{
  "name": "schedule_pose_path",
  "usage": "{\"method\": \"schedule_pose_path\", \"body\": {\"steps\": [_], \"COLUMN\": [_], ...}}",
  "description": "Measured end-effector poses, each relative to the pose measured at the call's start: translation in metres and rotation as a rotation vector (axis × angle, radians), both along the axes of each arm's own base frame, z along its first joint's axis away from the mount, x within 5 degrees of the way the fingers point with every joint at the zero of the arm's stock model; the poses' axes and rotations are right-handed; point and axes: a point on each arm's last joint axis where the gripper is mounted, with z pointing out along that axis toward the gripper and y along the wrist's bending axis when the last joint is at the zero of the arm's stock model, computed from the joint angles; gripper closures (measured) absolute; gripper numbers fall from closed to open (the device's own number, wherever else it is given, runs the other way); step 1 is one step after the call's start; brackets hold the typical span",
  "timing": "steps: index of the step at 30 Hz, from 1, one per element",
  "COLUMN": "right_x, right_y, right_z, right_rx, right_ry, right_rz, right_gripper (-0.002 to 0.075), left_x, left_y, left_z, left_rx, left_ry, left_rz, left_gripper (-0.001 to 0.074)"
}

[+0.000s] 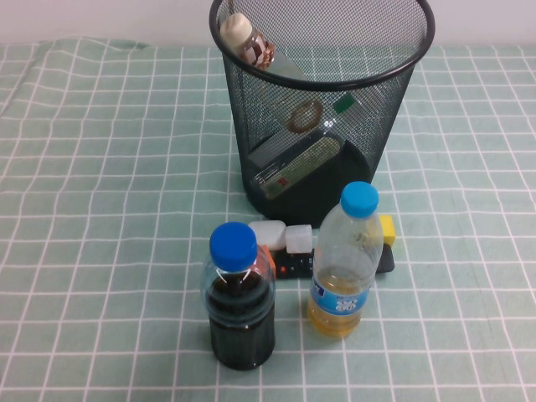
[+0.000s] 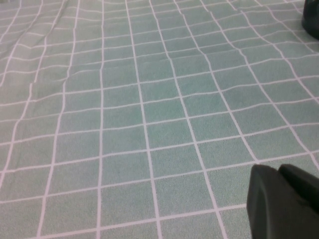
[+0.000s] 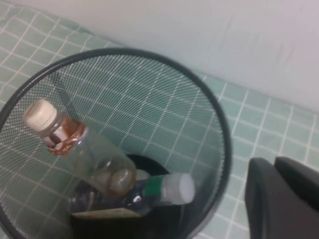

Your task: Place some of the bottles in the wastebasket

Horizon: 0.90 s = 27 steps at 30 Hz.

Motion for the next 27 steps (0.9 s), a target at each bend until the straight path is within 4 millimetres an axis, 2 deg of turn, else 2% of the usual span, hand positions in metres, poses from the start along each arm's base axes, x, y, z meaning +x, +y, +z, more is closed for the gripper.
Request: {"method": "schedule_pose_path", "body": {"steps": [4, 7, 9, 12, 14, 16, 19, 21, 24, 27], "right_x": [-0.015, -0.037, -0.064, -0.121, -0.158, -0.190, -0.238, -0.259, -0.277, -0.284], "right_y": [-0.016, -0.030, -0.042, -0.063, -0.074, -0.083, -0.093, -0.097, -0.099, -0.102], "right_z": [0.014, 0.020, 0.024, 0.025, 0.017, 0.001, -0.044, -0.089, -0.168, -0.229], "right_rx": [-0.033, -0.069, -0.104, -0.150, -0.159, -0.155, -0.145, -0.143, -0.099, -0.056], "right_ry": [-0.054, -0.070, -0.076, -0.117, -0.178, -0.264, -0.398, -0.466, -0.502, -0.560], "right_rz": [0.008, -0.005, -0.037, -0.103, -0.148, -0.193, -0.258, -0.303, -0.375, -0.470], "right_gripper": [0.0732, 0.0732, 0.0732, 0.0732, 0.0732, 0.0732, 0.0732, 0.0733, 0.0733, 0.0732], "left_x": [0.000, 0.000, 0.000, 0.000, 0.000, 0.000, 0.000, 0.000, 0.000, 0.000], "left_y": [0.000, 0.000, 0.000, 0.000, 0.000, 0.000, 0.000, 0.000, 0.000, 0.000], "left_z": [0.000, 0.000, 0.000, 0.000, 0.000, 0.000, 0.000, 0.000, 0.000, 0.000], "left_rx": [0.000, 0.000, 0.000, 0.000, 0.000, 0.000, 0.000, 0.000, 0.000, 0.000], "left_ry": [0.000, 0.000, 0.000, 0.000, 0.000, 0.000, 0.000, 0.000, 0.000, 0.000], "left_rz": [0.000, 0.000, 0.000, 0.000, 0.000, 0.000, 0.000, 0.000, 0.000, 0.000], "left_gripper": [0.0739, 0.0739, 0.0739, 0.0739, 0.0739, 0.0739, 0.0739, 0.0739, 0.0739, 0.0739]}}
